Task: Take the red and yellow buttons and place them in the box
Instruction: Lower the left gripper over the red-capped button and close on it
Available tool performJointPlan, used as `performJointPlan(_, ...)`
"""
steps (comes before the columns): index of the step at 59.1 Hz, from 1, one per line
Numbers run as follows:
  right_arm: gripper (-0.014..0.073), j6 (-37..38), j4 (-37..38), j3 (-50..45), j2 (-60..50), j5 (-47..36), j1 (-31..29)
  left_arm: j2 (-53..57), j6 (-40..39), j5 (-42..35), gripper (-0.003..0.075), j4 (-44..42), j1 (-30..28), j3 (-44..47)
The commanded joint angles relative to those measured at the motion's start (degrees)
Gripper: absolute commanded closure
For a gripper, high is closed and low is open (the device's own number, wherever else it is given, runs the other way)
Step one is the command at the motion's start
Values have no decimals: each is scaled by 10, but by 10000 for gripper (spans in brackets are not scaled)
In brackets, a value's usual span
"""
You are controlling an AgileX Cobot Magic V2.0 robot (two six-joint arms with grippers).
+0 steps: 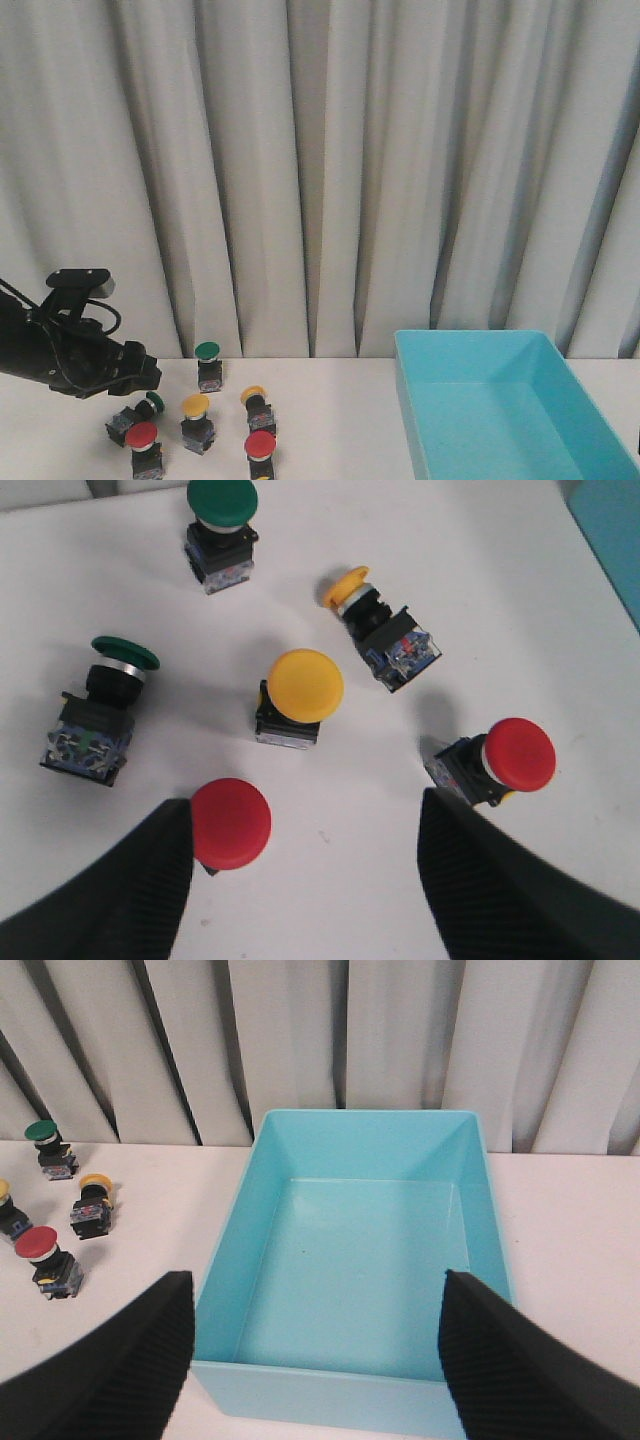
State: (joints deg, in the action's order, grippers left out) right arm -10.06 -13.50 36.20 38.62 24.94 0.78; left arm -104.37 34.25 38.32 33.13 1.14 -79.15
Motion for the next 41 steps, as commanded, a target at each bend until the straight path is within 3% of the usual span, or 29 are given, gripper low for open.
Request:
performJointPlan(1, 82, -4, -1, 20, 4, -35, -2, 10, -6, -25, 248, 15, 3, -26)
performJointPlan(41, 82, -4, -1, 20, 4, -35, -2, -80, 0, -71, 248, 3, 3, -26)
